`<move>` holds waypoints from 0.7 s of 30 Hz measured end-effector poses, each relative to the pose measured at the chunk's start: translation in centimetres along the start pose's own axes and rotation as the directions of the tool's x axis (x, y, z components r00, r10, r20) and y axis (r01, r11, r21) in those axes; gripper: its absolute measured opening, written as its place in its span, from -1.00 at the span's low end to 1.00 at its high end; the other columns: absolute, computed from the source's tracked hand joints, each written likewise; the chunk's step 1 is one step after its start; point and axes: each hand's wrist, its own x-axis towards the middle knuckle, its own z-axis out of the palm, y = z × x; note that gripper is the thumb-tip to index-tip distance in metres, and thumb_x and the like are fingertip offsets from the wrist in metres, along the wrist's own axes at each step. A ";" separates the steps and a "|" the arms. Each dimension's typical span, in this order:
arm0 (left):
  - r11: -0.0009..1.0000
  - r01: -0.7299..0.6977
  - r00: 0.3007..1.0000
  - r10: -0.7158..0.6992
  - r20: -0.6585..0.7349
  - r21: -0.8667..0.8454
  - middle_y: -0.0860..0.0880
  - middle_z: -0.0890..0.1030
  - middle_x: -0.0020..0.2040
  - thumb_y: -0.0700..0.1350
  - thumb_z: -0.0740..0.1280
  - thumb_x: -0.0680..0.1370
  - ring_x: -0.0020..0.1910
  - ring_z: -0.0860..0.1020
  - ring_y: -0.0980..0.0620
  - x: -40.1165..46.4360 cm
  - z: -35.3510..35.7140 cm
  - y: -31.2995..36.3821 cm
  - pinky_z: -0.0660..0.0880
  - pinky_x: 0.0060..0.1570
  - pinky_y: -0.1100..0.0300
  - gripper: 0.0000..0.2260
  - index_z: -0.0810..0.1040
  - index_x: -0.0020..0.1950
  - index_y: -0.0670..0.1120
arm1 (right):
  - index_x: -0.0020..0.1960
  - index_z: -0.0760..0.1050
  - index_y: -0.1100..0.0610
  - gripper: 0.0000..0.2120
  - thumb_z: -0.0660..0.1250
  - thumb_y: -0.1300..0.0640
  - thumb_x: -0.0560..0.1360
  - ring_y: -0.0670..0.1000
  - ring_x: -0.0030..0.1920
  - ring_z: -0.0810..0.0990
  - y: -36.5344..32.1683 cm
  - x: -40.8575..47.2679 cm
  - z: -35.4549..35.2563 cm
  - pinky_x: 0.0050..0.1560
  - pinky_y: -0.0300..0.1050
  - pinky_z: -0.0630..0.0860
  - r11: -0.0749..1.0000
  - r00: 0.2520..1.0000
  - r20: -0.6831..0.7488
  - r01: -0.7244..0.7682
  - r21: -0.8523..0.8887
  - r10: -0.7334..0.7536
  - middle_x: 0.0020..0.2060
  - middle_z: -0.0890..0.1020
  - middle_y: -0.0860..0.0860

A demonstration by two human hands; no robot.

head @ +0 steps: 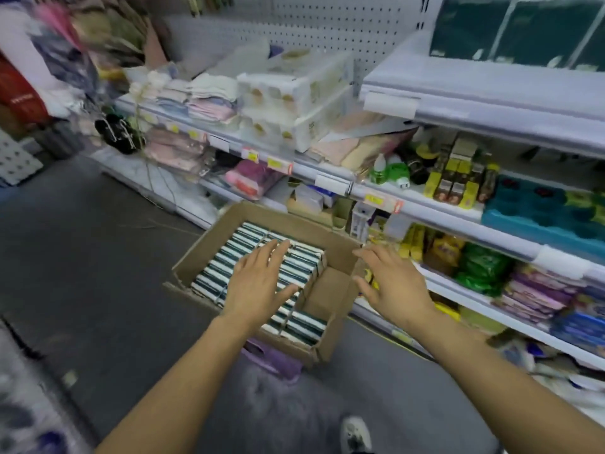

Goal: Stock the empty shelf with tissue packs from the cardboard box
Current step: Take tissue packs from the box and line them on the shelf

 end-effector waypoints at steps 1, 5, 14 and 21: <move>1.000 0.019 0.999 -0.019 0.035 -0.006 -0.11 0.40 0.45 0.18 0.41 0.48 0.35 0.44 -0.19 0.1 1.0 -1.0 0.38 0.29 -0.10 -0.27 0.24 0.55 -0.05 | 0.38 0.41 0.02 -0.58 0.29 -0.04 0.55 0.12 0.27 0.46 -0.2 0.8 1.2 0.10 0.05 0.48 1.000 0.999 0.053 -0.003 0.019 0.002 0.26 0.51 0.02; 0.996 0.075 0.982 -0.067 0.175 -0.037 -0.11 0.40 0.44 0.18 0.40 0.49 0.30 0.47 -0.21 1.0 5.3 -4.8 0.38 0.27 -0.12 -0.27 0.22 0.56 -0.03 | 0.44 0.31 -0.04 -0.57 0.18 -0.09 0.60 0.06 0.35 0.36 -1.1 4.1 6.2 0.24 0.00 0.38 1.000 0.956 0.295 0.000 -0.011 0.003 0.33 0.45 -0.02; 0.982 0.149 0.858 -0.072 0.509 -0.112 -0.04 0.27 0.50 0.19 0.26 0.59 0.43 0.32 -0.10 4.4 15.3 -9.9 0.32 0.37 -0.02 -0.30 0.01 0.60 0.02 | -0.02 0.46 0.15 -0.85 0.13 0.13 0.60 0.09 -0.13 0.49 -2.3 10.1 17.4 -0.23 -0.07 0.42 0.998 0.765 0.644 0.019 -0.064 0.027 -0.11 0.54 0.05; 0.985 -0.072 0.709 0.159 0.687 -0.155 -0.08 0.38 0.39 0.04 0.27 0.61 0.40 0.33 -0.12 5.8 22.1 -10.3 0.27 0.34 0.00 -0.51 0.25 0.51 0.01 | -0.17 0.47 0.04 -0.87 0.25 0.17 0.54 0.11 -0.02 0.62 -2.8 10.2 25.0 -0.35 -0.19 0.26 0.973 0.549 0.819 0.043 -0.226 0.166 -0.02 0.67 0.06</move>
